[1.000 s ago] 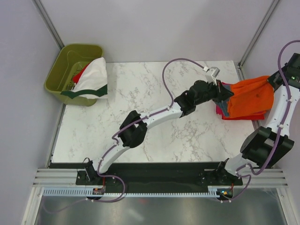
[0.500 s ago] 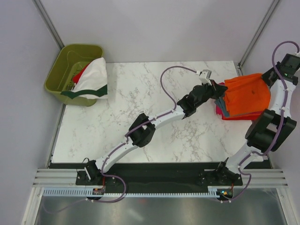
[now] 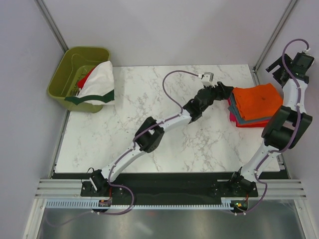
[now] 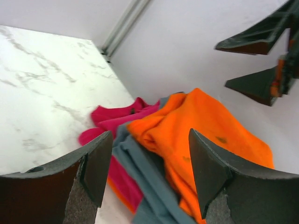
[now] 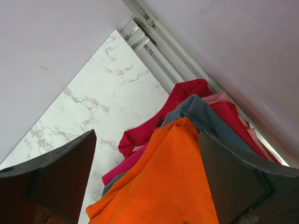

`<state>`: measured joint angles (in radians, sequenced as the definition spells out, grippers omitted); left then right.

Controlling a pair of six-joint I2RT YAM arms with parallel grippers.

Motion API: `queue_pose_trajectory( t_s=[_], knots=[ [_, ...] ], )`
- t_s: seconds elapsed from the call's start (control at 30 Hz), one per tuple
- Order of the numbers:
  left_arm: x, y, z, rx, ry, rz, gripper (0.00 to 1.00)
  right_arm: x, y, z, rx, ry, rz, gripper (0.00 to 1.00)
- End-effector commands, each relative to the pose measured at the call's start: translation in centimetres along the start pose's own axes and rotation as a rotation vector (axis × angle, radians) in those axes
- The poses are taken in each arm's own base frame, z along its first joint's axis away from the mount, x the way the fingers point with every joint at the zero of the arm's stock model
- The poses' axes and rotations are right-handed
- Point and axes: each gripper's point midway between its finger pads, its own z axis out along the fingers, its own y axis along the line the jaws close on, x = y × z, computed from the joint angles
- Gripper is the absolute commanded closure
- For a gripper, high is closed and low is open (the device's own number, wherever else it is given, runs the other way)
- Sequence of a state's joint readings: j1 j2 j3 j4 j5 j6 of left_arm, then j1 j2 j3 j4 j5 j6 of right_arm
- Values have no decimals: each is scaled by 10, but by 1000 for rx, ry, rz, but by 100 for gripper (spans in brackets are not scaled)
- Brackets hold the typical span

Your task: Fold and stack the t-shirts

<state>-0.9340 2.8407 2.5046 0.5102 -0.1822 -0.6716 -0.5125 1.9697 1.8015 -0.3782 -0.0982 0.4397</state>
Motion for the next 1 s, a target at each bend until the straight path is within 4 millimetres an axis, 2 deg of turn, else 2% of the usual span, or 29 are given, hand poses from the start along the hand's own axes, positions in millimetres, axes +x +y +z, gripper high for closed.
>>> queue_pose_trajectory(
  t_s=[0.0, 0.03, 0.07, 0.1, 0.13, 0.17, 0.2, 0.23, 0.27, 0.3, 0.33, 0.37, 0.4, 0.43, 0.47, 0.5, 0.53, 0.57, 0.6, 0.67, 0.7, 0.73, 0.77, 0.8, 0.83, 0.87, 0.93, 0.97],
  knots=[
    [-92, -49, 2, 75, -121, 68, 27, -70, 15, -46, -53, -190, 12, 2],
    [-115, -62, -1, 87, -140, 88, 27, -68, 19, -50, -73, -182, 26, 3],
    [-109, -52, -7, 61, -104, 103, 27, -65, 33, -62, -145, -161, 29, 4],
    [-112, -53, -12, 57, -94, 115, 24, -52, 36, -62, -173, -124, 59, 6],
    [-145, -76, -21, 79, -122, 126, 21, -50, 45, -72, -217, -116, 75, 13],
    [-150, -74, -26, 71, -114, 138, 19, -47, 52, -77, -257, -114, 86, 17],
    [-137, -60, -36, 39, -65, 158, 16, -29, 54, -77, -279, -72, 104, 19],
    [-143, -59, -43, 21, -49, 182, 15, -23, 59, -82, -298, -65, 115, 23],
    [-153, -60, -57, -1, -36, 196, 15, -25, 71, -96, -331, -88, 110, 25],
    [-160, -59, -65, -25, -37, 209, 14, -7, 68, -96, -327, -56, 118, 27],
    [-162, -57, -74, -44, -27, 223, 13, -1, 71, -101, -338, -49, 144, 29],
    [-172, -54, -91, -73, -24, 235, 12, 4, 77, -121, -384, -69, 180, 37],
    [-174, -52, -100, -83, -20, 237, 11, 14, 71, -114, -382, -65, 182, 37],
    [-175, -50, -109, -92, -11, 240, 9, 16, 81, -129, -439, -62, 242, 46],
    [-180, -49, -125, -99, 3, 243, 7, 11, 86, -135, -494, -98, 252, 50],
    [-180, -47, -133, -101, 14, 244, 6, 32, 80, -131, -502, -59, 288, 53],
    [-184, -46, -141, -101, 19, 243, 5, 37, 86, -140, -547, -51, 299, 54],
    [-170, -36, -152, -114, 63, 251, 3, 36, 91, -145, -586, -60, 346, 56],
    [-182, -43, -161, -111, 49, 240, 3, 57, 83, -141, -583, -23, 382, 59],
    [-175, -30, -175, -138, 81, 239, 2, 61, 85, -148, -632, -44, 397, 63],
    [-181, -32, -181, -137, 77, 235, 2, 74, 77, -145, -612, -30, 401, 64],
    [-180, -28, -185, -145, 82, 238, 2, 78, 73, -147, -596, -35, 394, 64],
    [-174, -21, -191, -158, 99, 238, 2, 81, 68, -144, -574, -48, 395, 65],
    [-176, -22, -194, -160, 98, 234, 2, 93, 61, -141, -559, -34, 397, 66],
    [-172, -15, -199, -173, 111, 233, 2, 94, 61, -142, -575, -52, 390, 66],
    [-171, -14, -201, -174, 115, 229, 2, 111, 54, -137, -570, -25, 403, 66],
    [-169, -10, -204, -181, 121, 219, 2, 127, 46, -128, -565, -1, 446, 67],
    [-164, -6, -206, -184, 133, 216, 2, 123, 45, -128, -594, -36, 451, 68]
  ],
)
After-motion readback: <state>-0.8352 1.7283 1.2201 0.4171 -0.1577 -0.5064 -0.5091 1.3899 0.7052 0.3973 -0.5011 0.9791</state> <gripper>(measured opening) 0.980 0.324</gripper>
